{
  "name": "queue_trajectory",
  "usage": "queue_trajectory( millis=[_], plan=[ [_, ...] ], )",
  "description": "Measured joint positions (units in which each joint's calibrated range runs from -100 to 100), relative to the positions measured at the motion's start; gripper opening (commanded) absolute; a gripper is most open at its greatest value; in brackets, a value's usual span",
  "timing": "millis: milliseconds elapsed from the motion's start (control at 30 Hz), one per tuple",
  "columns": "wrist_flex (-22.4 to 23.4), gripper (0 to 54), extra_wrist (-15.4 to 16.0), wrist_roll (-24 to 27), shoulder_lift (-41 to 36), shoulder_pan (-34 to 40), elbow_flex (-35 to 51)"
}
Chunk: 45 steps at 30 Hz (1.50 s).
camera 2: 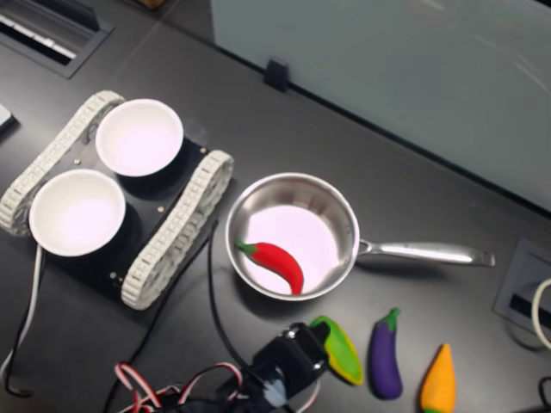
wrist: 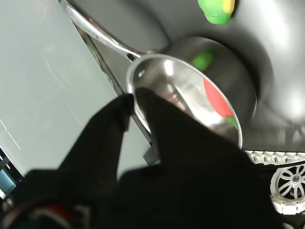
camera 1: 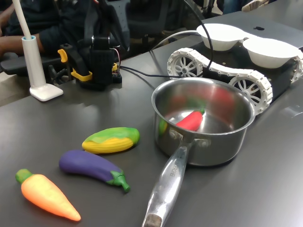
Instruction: Pick up the brinjal and place them in the pan
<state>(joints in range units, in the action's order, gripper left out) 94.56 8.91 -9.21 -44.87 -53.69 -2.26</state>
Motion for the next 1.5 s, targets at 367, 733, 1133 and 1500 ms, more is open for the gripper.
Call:
queue_trajectory(
  millis=[367,733,1133,1500],
  plan=[
    [0.0,5.6,4.5,-3.3,16.5,-9.0,15.4],
    [0.0,14.7,6.8,-6.8,27.2,-13.2,23.4],
    [-1.8,22.8,8.4,-15.6,36.1,-16.3,25.0],
    [-2.5,26.8,12.2,-29.2,41.2,-18.5,25.0]
  ],
)
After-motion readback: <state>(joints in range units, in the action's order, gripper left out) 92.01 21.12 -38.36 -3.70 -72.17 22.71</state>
